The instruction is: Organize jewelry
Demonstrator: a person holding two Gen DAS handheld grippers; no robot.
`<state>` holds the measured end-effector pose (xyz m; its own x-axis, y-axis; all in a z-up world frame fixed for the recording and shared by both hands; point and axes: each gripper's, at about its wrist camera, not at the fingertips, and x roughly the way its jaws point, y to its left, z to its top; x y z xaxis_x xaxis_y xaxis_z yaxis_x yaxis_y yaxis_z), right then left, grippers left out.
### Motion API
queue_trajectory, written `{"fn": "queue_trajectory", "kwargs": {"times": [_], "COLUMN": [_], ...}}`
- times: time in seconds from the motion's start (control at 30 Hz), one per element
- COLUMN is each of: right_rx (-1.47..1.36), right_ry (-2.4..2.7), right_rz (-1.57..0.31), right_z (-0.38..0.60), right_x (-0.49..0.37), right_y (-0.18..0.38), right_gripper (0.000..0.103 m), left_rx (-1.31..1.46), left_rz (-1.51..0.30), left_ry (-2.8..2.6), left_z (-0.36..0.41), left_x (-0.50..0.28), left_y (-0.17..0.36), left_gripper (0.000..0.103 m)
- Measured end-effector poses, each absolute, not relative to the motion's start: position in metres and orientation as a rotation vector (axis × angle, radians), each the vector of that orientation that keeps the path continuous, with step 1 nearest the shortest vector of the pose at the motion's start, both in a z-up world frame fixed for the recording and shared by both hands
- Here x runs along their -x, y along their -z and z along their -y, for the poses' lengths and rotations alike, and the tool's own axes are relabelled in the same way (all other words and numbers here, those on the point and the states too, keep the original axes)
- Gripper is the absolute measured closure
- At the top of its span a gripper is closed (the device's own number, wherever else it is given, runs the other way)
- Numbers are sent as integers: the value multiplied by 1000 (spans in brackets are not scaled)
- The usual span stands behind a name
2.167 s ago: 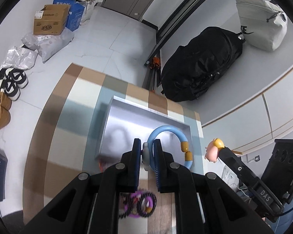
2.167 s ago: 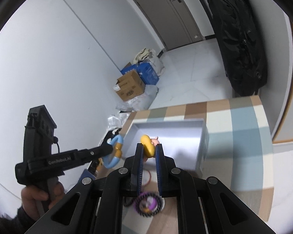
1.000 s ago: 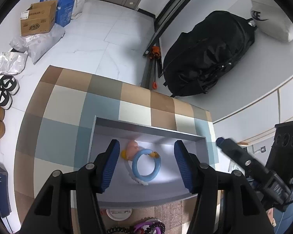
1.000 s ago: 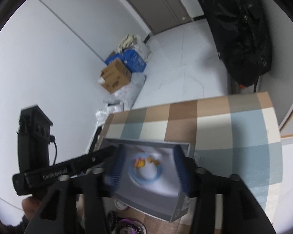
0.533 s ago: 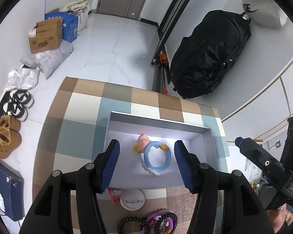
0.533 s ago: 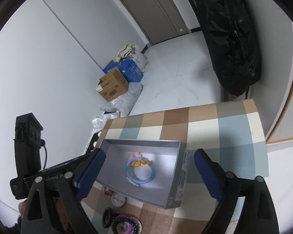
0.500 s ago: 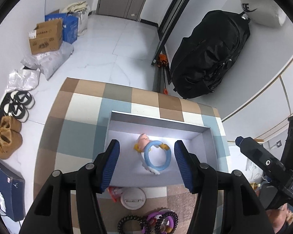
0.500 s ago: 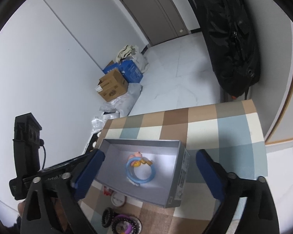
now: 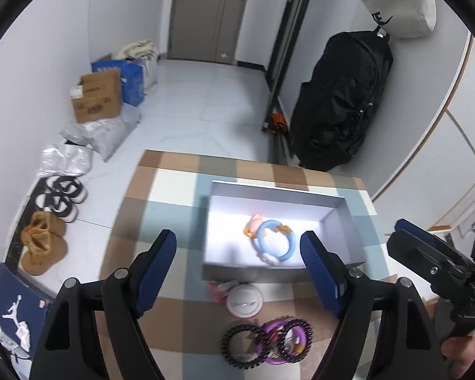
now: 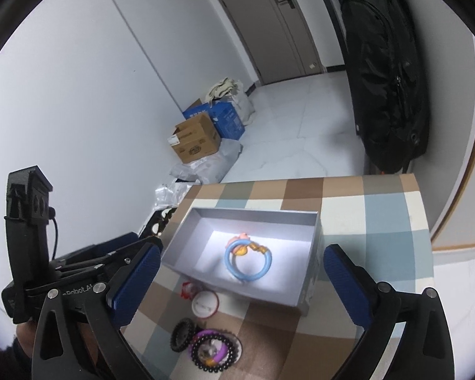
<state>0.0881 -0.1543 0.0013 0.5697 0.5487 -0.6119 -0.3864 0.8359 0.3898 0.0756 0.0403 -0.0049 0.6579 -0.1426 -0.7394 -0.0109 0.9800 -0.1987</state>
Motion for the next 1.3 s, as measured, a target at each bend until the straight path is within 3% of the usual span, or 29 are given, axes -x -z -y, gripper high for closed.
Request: {"fn": "queue_trajectory", "kwargs": {"times": [0.57, 1.1, 1.3], "right_rx": [-128, -139, -148], "right_ry": [-580, -572, -574], "right_rz": [-758, -824, -835], "right_z": [150, 156, 159], "right_x": [-35, -28, -30], "right_y": [4, 21, 23], "right_gripper": [0, 0, 0], "left_rx": [215, 306, 300], "left_rz": [-830, -1105, -1131], "left_ry": [89, 192, 209], "left_z": [-52, -48, -45], "left_x": [-35, -36, -34], "left_y": [19, 71, 77], "left_gripper": [25, 26, 26]}}
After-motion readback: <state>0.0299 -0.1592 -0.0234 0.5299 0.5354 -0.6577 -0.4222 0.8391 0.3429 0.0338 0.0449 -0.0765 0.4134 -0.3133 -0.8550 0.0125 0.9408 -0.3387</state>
